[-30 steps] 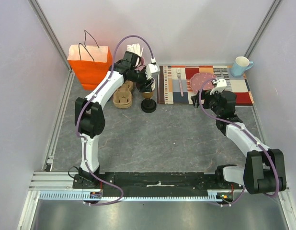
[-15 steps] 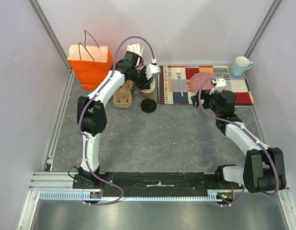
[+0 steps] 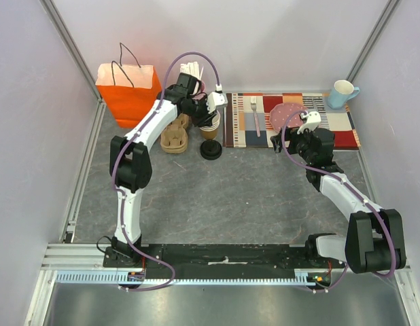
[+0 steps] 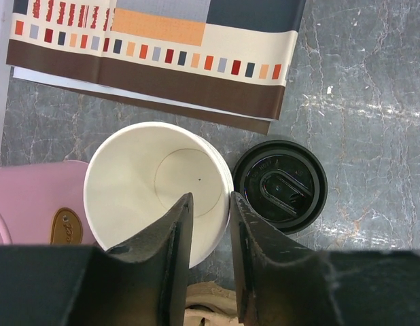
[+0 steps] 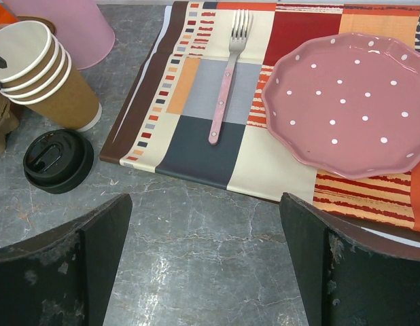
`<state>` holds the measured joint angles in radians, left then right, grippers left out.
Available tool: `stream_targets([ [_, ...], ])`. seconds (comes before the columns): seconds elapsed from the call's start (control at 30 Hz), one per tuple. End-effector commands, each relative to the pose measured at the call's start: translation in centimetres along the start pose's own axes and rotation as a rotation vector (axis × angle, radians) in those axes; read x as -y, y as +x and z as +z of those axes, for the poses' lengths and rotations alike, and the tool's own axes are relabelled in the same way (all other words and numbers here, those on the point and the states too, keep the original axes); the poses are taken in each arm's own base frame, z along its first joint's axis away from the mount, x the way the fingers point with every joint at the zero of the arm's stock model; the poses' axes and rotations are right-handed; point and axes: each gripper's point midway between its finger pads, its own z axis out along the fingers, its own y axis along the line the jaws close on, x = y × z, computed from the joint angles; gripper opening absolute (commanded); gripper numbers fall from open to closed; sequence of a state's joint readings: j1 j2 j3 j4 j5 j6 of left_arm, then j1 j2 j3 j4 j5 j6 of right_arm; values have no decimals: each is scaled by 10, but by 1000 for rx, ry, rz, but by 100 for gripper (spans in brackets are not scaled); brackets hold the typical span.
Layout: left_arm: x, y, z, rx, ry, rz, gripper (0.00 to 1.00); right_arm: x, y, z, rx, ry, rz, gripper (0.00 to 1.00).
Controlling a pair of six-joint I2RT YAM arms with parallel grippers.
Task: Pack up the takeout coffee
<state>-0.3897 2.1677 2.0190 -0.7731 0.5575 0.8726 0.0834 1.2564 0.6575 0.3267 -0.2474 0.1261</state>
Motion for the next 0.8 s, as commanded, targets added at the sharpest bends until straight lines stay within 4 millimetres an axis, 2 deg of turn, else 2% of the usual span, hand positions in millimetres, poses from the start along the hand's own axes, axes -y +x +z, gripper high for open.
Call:
stream_targets([
  [0.0,-6,-7,1,6,-2,54,33,-5,-23,3,57,-18,-29,98],
  [0.17,-3,-6,2,3,6,53,18,-4,-23,2,57,-15,-30,98],
  [0.3,-1,-6,2,4,13,56,15,-4,-24,3,58,-17,-29,98],
  [0.37,-1,-10,1,11,13,57,2,-5,-23,2,58,-18,-29,98],
  [0.6,3,-34,-17,64,-3,14,2,-8,-25,2,61,-33,-17,98],
  [0.7,-2,-38,-26,59,-44,-23,2,-12,-26,3,65,-48,6,98],
  [0.77,-11,-40,-31,51,-97,-47,2,-22,-25,6,64,-73,14,98],
])
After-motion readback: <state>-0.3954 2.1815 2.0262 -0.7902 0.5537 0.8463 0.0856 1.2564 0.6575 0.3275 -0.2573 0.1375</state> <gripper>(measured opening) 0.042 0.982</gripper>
